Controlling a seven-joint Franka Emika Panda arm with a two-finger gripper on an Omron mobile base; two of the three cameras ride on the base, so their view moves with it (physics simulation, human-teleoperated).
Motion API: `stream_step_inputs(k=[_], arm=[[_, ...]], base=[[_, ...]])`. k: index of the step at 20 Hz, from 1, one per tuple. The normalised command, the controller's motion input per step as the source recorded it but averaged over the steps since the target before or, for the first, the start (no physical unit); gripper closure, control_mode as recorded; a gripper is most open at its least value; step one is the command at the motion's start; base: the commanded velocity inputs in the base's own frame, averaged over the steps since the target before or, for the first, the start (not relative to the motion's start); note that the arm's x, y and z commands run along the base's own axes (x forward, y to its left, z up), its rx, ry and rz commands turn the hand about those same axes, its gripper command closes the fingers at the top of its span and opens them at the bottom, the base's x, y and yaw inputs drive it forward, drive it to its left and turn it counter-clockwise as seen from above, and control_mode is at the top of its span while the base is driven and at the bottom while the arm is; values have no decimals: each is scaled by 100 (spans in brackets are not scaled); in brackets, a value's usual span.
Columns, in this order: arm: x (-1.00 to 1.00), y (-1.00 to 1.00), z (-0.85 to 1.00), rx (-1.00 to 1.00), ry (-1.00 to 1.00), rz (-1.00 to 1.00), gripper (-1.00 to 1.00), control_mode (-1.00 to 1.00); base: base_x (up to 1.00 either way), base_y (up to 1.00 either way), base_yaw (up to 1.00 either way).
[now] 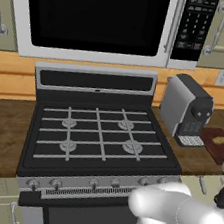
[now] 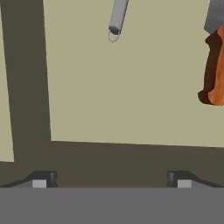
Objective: Place the appropriate cutting tool for cutting the potato skin on the cutting board.
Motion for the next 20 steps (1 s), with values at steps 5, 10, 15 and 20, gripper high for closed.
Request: stream_step_inputs(k=[5,10,15,20], arm=[[18,-1,-45,2,10,0,-100,-100],[2,0,-63,2,7,0,-100,-100],[-32,0,-30,2,8,0,-100,-100],[-78,0,7,0,19,0,-100,-100]], base=[[0,0,0],[0,0,0],[0,0,0],[0,0,0]])
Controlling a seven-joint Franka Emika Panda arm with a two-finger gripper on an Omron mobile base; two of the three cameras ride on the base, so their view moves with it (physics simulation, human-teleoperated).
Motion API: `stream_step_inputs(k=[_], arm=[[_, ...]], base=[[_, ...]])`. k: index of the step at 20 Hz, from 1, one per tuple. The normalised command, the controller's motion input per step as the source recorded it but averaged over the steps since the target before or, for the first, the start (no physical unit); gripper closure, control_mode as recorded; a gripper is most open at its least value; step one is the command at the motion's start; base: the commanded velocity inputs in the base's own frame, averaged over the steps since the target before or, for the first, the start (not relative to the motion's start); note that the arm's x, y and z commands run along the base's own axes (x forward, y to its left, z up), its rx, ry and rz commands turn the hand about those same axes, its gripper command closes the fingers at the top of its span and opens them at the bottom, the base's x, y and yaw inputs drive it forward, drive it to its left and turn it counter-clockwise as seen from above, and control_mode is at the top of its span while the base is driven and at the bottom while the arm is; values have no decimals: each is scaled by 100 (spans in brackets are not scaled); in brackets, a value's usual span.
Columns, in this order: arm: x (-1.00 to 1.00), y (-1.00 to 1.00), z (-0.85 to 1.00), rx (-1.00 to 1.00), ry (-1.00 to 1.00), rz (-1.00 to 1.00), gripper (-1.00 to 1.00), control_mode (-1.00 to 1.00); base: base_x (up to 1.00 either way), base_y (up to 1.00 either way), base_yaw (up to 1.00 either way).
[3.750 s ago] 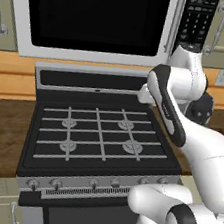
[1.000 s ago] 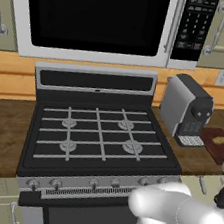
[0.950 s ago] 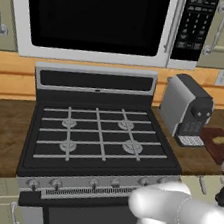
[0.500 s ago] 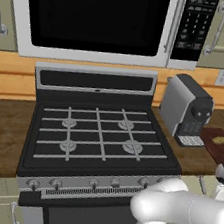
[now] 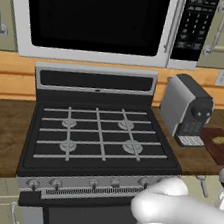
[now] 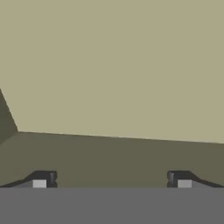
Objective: Place the appropriate cutting tool for cutting the potato skin on the cutting board.
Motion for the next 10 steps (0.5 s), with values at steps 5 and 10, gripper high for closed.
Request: stream_step_inputs(k=[5,10], arm=[[-99,0,15,0,21,0,-100,-100],[-100,0,20,0,27,0,-100,-100]], base=[[0,0,0],[0,0,0]])
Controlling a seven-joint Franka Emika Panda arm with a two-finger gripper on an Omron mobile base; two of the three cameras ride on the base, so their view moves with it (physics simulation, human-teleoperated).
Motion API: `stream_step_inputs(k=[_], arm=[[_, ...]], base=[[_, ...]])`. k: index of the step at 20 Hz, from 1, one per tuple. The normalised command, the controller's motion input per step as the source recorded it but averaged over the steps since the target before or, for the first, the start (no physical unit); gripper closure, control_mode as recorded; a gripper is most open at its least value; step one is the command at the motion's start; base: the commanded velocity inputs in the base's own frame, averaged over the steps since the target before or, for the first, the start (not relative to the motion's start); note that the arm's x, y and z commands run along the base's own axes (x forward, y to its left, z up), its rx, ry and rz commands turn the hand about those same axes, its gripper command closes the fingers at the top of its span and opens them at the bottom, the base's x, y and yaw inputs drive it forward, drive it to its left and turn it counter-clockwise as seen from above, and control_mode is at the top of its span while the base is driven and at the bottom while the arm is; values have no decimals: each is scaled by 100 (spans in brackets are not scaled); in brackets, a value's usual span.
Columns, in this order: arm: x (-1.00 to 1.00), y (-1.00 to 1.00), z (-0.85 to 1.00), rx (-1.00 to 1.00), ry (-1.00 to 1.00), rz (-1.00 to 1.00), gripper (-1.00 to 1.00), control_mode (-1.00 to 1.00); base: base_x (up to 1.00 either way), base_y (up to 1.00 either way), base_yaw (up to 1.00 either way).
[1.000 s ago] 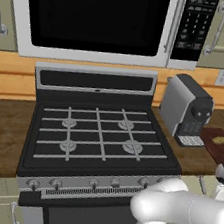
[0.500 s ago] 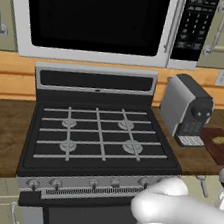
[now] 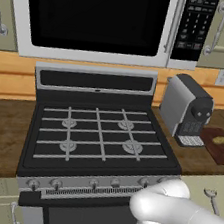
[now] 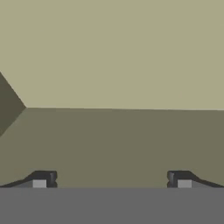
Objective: Place the appropriate cutting tool for cutting the potato skin on the cutting board.
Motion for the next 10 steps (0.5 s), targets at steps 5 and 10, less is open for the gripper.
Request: stream_step_inputs(k=[5,10], arm=[[-58,0,18,0,10,0,-100,-100],[22,0,4,-1,-9,0,-100,-100]], base=[[0,0,0],[0,0,0]])
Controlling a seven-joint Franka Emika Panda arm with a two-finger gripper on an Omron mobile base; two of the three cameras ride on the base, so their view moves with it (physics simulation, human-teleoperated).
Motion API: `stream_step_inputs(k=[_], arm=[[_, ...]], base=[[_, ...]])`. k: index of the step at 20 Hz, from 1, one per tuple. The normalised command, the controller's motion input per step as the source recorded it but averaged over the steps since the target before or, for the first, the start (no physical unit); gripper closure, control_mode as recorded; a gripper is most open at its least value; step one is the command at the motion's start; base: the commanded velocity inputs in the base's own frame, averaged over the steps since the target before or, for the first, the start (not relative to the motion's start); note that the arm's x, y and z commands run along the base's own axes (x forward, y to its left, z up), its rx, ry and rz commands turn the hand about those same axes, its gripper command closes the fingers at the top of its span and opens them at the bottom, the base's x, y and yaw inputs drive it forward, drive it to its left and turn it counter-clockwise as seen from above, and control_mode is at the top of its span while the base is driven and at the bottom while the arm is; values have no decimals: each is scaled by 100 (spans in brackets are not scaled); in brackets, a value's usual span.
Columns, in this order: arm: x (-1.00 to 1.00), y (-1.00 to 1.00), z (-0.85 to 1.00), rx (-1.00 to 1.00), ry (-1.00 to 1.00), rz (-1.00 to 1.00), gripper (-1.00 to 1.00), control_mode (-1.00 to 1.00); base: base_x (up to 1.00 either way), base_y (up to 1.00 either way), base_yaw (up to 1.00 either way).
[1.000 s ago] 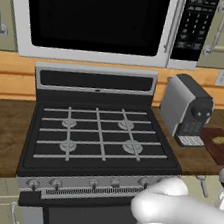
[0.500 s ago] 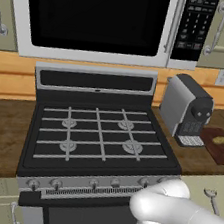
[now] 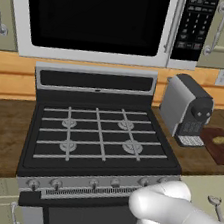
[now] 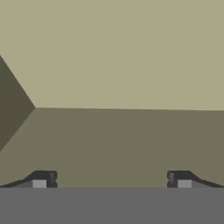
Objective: Place the appropriate cutting tool for cutting the potato skin on the cutting board.
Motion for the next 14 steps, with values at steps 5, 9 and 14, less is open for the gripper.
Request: stream_step_inputs(k=[5,9,14], arm=[[81,-5,0,-2,0,-2,-100,-100],[67,-5,-5,-3,-4,-5,-100,-100],[45,-2,-24,-3,-8,-7,-100,-100]], base=[[0,0,0],[0,0,0],[0,0,0]])
